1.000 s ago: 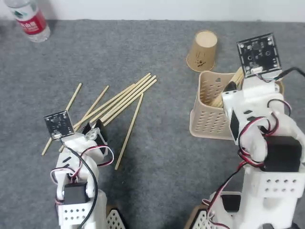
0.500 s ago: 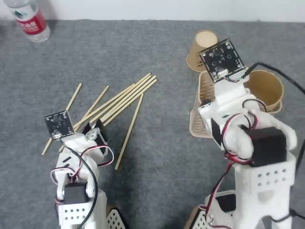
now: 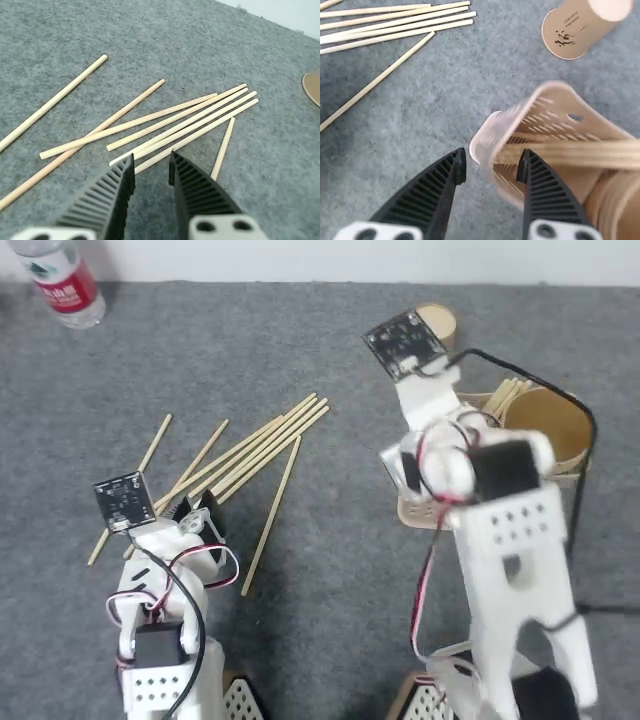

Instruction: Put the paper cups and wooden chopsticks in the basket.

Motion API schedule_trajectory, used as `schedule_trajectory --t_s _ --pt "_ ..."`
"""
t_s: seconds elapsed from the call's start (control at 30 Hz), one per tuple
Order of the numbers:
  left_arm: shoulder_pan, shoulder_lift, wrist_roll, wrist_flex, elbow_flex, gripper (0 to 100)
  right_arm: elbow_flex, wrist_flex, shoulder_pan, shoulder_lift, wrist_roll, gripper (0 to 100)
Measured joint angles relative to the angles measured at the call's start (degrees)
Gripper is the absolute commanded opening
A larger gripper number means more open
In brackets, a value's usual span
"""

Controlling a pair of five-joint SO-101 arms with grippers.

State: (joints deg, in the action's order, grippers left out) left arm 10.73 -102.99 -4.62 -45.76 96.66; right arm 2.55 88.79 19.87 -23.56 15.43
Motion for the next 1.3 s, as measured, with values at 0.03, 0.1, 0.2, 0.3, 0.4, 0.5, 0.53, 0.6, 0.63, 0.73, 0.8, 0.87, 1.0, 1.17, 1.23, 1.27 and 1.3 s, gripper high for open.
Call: schedule_trajectory --t_s 0.03,0.1,0.2,0.3,0.4,0.5,0.53,0.6,0.63,0.73,0.8,0.87,1.0,1.17,1.23,1.27,1.3 --pt "0.0 0.0 0.0 0.0 0.0 12 0.0 -1.1 0.0 1.8 0.0 16.3" --pt "0.0 0.0 0.0 0.0 0.0 12 0.0 -3.1 -0.4 5.5 0.0 11.7" --pt "0.0 0.0 0.0 0.0 0.0 12 0.0 -5.5 -1.9 11.3 0.0 0.0" --pt "0.0 0.0 0.0 0.0 0.0 12 0.0 -7.8 -2.6 15.0 0.1 0.8" --pt "0.0 0.0 0.0 0.0 0.0 12 -0.1 -9.6 -2.6 16.5 0.1 0.8" --pt "0.0 0.0 0.0 0.0 0.0 12 -0.1 -10.3 -1.5 17.3 2.2 0.8" --pt "0.0 0.0 0.0 0.0 0.0 12 -0.1 -10.3 -0.4 17.3 3.5 0.8" --pt "0.0 0.0 0.0 0.0 0.0 12 -0.1 -10.4 2.5 17.3 6.2 0.8" --pt "0.0 0.0 0.0 0.0 0.0 12 0.0 -10.4 4.5 17.3 6.9 0.8" --pt "0.0 0.0 0.0 0.0 0.0 12 0.0 -10.4 10.7 17.1 8.2 0.8" --pt "0.0 0.0 0.0 0.0 0.0 12 0.0 -10.4 14.2 17.1 8.5 0.8" --pt "0.0 0.0 0.0 0.0 0.0 12 0.0 -10.4 16.3 16.5 8.6 0.8" --pt "0.0 0.0 0.0 0.0 0.0 12 0.1 -10.3 17.7 15.0 8.6 0.8" --pt "0.0 0.0 0.0 0.0 0.0 12 0.1 -8.6 19.1 12.9 9.1 0.8" --pt "0.0 0.0 0.0 0.0 0.0 12 0.1 -6.6 21.2 11.9 10.7 0.8" --pt "0.0 0.0 0.0 0.0 0.0 12 0.1 -5.7 22.5 11.4 11.4 0.9" --pt "0.0 0.0 0.0 0.0 0.0 12 0.1 -5.2 23.7 11.3 11.8 0.9"
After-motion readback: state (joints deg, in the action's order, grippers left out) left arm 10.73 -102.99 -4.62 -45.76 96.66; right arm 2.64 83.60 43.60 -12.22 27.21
